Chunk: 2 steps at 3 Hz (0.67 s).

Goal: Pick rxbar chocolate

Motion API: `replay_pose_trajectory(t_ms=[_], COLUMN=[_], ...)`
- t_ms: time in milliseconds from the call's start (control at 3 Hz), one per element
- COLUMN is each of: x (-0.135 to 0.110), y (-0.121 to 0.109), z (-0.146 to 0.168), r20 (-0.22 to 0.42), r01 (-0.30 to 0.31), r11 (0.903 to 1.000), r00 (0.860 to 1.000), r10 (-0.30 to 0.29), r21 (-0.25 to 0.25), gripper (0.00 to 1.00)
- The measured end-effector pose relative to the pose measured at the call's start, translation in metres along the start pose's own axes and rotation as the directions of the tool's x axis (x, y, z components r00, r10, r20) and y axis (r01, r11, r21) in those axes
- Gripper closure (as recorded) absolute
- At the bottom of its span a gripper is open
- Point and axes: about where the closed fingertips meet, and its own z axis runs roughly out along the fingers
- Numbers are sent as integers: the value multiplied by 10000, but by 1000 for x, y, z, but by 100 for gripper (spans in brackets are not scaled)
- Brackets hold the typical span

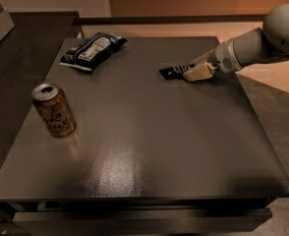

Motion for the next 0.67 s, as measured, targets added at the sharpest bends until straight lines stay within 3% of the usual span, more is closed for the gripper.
replay_pose_trajectory(t_ms=[667], x=[0], y=[0], z=[0], r20=[3], r01=[2], r11=[10000], r00=[10000], r10=[-2], r21=[-3], gripper=[100])
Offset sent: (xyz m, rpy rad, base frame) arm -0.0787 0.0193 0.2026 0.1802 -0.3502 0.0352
